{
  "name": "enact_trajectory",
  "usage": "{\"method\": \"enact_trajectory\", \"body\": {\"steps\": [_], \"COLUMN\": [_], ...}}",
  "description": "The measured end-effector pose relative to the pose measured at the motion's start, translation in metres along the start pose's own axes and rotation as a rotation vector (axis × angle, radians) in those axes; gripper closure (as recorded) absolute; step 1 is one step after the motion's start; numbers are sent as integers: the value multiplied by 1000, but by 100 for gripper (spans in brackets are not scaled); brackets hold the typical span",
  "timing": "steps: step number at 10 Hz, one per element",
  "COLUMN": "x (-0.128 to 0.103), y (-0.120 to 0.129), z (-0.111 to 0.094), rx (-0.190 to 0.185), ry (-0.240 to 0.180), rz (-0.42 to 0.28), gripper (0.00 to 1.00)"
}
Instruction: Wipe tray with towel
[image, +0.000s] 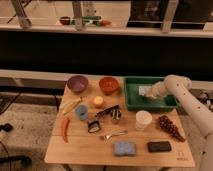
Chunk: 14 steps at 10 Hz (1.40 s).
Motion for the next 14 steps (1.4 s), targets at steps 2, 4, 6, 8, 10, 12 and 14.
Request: {"method": "enact_trajectory", "body": {"steps": [2,4,6,8,10,12,14], "x": [0,4,8,7,8,7,8], "y": [-3,-3,-5,-7,-7,-7,-7], "z": [-5,0,4,4,3,4,4], "rx": [20,22,30,38,39,38,38], "ry": [10,22,31,32,33,32,33], "rz": [-3,-2,2,-2,-1,-2,-2], "gripper": [96,96,96,96,89,68,48]}}
